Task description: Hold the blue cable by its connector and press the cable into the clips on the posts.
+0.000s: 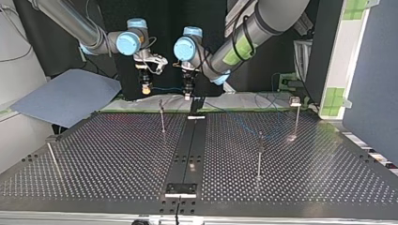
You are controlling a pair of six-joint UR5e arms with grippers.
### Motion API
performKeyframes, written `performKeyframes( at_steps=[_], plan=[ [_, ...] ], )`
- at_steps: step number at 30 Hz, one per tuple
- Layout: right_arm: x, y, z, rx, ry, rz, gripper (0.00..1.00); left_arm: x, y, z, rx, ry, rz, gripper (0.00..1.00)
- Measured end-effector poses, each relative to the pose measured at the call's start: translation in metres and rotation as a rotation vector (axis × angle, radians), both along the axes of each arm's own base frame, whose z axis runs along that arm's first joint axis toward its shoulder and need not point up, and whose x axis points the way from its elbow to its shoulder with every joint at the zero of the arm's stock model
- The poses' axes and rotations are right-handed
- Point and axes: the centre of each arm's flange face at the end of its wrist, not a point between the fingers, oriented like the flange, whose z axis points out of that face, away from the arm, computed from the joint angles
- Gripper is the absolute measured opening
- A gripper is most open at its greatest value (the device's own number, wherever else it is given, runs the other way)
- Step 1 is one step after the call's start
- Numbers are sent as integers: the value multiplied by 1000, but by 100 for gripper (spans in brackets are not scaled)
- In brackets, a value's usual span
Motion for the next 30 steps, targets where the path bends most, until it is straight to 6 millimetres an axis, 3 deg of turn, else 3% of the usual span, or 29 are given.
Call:
performKeyframes(
  at_steps=[6, 19, 30],
  plan=[
    [-2, -5, -17, -13, -15, 18, 0, -6, -4, -13, 7, 7, -8, 2],
    [-9, -24, -22, -68, -87, 53, 0, -13, -10, -14, 3, 9, -19, 2],
    [-12, -26, -34, -51, -124, 78, 0, -4, -29, 1, -6, 0, -16, 2]
  ],
)
